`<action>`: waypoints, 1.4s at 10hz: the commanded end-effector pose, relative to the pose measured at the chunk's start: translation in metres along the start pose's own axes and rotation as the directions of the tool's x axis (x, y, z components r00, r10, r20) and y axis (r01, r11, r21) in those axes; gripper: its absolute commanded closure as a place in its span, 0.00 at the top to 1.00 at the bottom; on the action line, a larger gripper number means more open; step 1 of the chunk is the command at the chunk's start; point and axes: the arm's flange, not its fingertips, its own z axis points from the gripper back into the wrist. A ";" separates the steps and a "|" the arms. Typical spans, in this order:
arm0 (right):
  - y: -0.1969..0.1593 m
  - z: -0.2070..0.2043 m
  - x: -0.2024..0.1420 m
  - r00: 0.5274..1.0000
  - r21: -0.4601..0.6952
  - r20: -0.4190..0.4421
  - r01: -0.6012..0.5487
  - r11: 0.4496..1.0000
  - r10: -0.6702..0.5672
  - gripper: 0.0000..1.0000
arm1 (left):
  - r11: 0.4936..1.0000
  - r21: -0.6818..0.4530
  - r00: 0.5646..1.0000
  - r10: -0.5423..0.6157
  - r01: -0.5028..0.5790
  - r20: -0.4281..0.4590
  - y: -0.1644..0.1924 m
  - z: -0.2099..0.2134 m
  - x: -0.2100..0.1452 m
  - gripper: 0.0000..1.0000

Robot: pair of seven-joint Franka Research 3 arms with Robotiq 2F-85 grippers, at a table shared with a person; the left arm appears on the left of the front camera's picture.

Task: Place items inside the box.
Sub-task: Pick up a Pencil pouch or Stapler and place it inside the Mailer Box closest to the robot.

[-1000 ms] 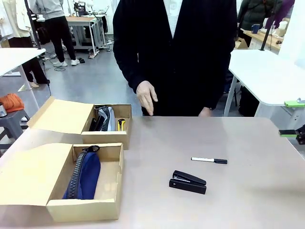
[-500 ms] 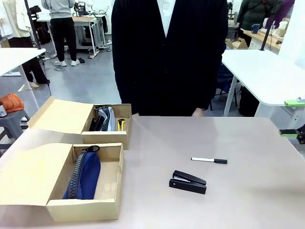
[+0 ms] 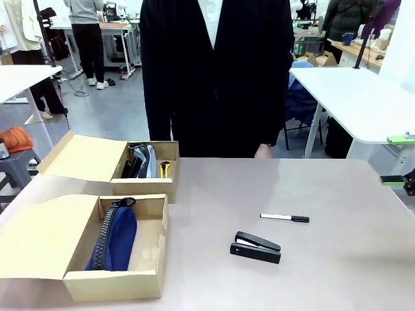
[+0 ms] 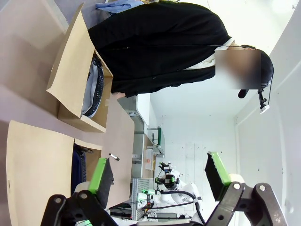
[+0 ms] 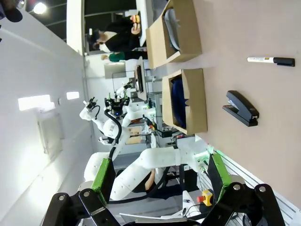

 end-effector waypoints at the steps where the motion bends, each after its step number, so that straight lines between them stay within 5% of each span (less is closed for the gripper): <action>1: 0.000 0.000 0.000 1.000 0.000 0.000 0.000 1.000 0.000 1.00 | 1.000 -0.024 1.000 -0.016 0.016 0.002 -0.001 0.000 -0.001 1.00; 3: 0.043 -0.051 0.017 0.972 -0.296 -0.105 -0.234 0.926 0.212 1.00 | 1.000 -0.024 1.000 -0.016 0.016 0.002 -0.001 0.000 -0.001 1.00; 4: 0.074 -0.093 0.023 0.861 -0.433 -0.301 -0.507 0.745 0.411 1.00 | 1.000 -0.024 1.000 -0.016 0.016 0.002 -0.001 0.000 -0.001 1.00; 5: 0.092 -0.134 0.025 0.728 -0.547 -0.489 -0.685 0.482 0.481 1.00 | 1.000 -0.024 1.000 -0.016 0.016 0.002 -0.001 0.000 -0.001 1.00; 6: 0.101 -0.162 0.019 0.530 -0.503 -0.646 -0.837 0.217 0.550 1.00 | 1.000 -0.024 1.000 -0.016 0.016 0.002 -0.001 0.000 -0.001 1.00; 7: 0.105 -0.173 0.001 0.349 -0.329 -0.771 -0.934 0.136 0.532 1.00 | 1.000 -0.024 1.000 -0.016 0.016 0.002 -0.001 0.000 -0.001 1.00; 8: 0.096 -0.155 -0.012 0.211 -0.163 -0.876 -0.976 0.145 0.433 1.00 | 1.000 -0.024 1.000 -0.016 0.016 0.002 -0.001 0.000 -0.001 1.00; 9: 0.082 -0.118 -0.028 0.078 -0.018 -0.894 -0.990 0.139 0.441 1.00 | 1.000 -0.024 1.000 -0.016 0.016 0.002 -0.001 0.000 -0.001 1.00; 10: 0.060 -0.086 -0.050 0.024 0.003 -0.904 -0.998 0.062 0.426 1.00 | 1.000 -0.024 1.000 -0.016 0.016 0.002 -0.001 0.000 -0.001 1.00; 11: 0.048 -0.065 -0.067 0.194 -0.166 -0.839 -0.981 0.100 0.509 1.00 | 1.000 -0.024 1.000 -0.016 0.016 0.002 -0.001 0.000 -0.001 1.00; 12: 0.078 -0.136 -0.032 0.483 -0.312 -0.805 -0.838 0.447 0.344 1.00 | 1.000 -0.024 1.000 -0.016 0.016 0.002 -0.001 0.000 -0.001 1.00; 13: 0.078 -0.136 -0.032 0.483 -0.312 -0.805 -0.838 0.447 0.344 1.00 | 1.000 -0.024 1.000 -0.016 0.016 0.002 -0.001 0.000 -0.001 1.00; 14: 0.055 -0.088 -0.054 0.350 -0.236 -0.861 -0.917 0.320 0.369 1.00 | 1.000 -0.024 1.000 -0.016 0.016 0.002 -0.001 0.000 -0.001 1.00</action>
